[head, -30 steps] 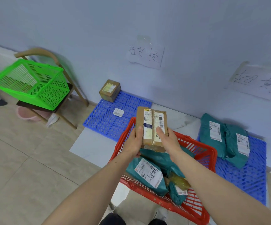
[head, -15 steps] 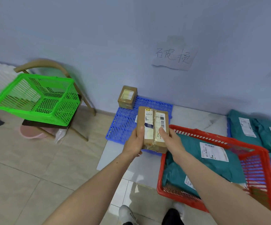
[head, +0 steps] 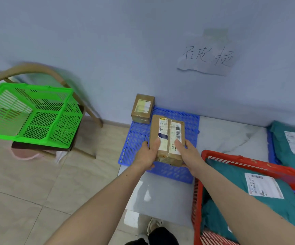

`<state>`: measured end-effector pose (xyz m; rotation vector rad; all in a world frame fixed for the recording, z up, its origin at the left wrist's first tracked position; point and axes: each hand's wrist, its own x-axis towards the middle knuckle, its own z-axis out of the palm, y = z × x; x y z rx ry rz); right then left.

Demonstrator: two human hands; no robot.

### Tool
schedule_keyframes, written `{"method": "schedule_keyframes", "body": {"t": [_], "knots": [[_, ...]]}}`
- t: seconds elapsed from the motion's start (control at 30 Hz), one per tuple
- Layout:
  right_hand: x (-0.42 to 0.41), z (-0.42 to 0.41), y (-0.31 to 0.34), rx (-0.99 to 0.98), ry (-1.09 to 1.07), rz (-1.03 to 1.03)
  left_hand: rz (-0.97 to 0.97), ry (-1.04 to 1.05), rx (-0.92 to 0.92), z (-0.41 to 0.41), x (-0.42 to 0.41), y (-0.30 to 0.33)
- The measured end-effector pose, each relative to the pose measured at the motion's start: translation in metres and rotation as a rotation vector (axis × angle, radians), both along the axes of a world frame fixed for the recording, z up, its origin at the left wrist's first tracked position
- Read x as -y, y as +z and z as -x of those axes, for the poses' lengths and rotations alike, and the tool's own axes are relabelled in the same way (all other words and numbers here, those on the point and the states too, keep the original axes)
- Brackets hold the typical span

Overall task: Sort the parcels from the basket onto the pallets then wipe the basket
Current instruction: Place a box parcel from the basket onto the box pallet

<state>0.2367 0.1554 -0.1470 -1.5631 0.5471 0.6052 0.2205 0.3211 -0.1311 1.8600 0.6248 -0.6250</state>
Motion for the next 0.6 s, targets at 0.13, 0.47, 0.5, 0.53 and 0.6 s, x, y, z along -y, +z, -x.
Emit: {"method": "schedule_keyframes", "body": {"t": [0.13,0.47,0.5,0.53,0.6], "knots": [[-0.011,-0.038,-0.025,-0.009,-0.032,0.028,-0.055,0.004,0.005,-0.039,-0.010,-0.027],[-0.045,-0.112,-0.111,0.001,-0.189,0.098,-0.538,-0.201,0.203,-0.137,-0.035,-0.106],[-0.046,-0.120,-0.120,0.007,-0.195,0.102,-0.590,-0.248,0.226,-0.147,-0.037,-0.113],[-0.048,-0.127,-0.128,0.016,-0.201,0.104,-0.636,-0.300,0.247,-0.156,-0.039,-0.121],[-0.050,-0.142,-0.143,0.032,-0.207,0.114,-0.698,-0.400,0.301,-0.173,-0.043,-0.136]]}}
